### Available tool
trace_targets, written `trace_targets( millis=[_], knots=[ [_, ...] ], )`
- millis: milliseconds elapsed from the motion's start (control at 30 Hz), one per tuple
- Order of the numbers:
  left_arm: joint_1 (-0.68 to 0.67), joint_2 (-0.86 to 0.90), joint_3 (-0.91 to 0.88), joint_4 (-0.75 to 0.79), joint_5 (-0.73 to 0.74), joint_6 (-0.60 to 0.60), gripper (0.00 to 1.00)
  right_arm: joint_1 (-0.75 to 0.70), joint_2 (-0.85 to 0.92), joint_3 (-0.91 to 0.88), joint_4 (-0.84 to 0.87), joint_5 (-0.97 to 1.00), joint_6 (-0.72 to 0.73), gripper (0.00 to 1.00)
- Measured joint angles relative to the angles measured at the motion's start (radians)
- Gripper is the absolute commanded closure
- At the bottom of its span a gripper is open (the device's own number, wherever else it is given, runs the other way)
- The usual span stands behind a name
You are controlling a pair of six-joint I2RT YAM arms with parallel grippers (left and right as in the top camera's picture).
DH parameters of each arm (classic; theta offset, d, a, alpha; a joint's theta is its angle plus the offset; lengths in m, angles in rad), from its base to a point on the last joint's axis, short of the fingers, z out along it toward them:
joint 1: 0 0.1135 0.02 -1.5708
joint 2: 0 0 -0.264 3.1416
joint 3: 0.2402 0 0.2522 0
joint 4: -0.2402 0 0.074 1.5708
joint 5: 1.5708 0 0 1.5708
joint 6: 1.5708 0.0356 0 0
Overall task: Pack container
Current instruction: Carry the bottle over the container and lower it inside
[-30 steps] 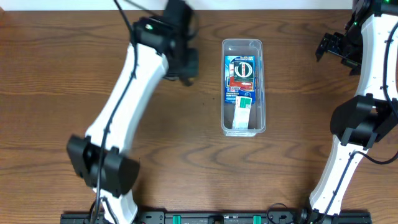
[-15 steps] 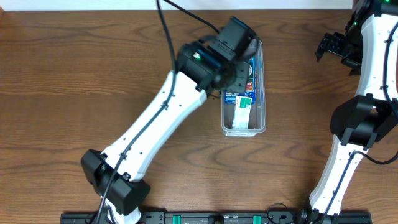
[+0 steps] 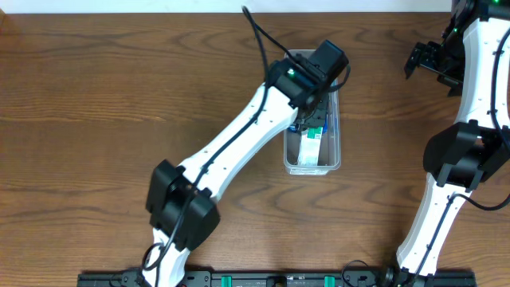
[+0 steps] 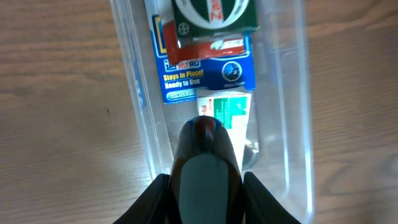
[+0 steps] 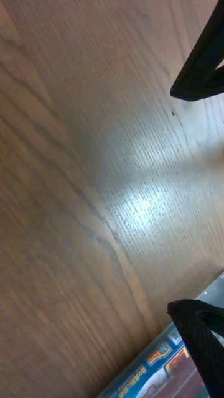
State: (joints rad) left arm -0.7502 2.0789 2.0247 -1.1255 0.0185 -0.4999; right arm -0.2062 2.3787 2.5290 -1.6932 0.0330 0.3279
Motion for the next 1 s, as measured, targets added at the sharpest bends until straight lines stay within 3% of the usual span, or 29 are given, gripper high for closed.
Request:
trace_targets(
  millis=[1000],
  knots=[
    [-0.011,0.106,0.0,-0.029,-0.008,-0.053,0.8,0.0,0.0,0.0,0.0,0.0,0.0,0.01]
  ],
)
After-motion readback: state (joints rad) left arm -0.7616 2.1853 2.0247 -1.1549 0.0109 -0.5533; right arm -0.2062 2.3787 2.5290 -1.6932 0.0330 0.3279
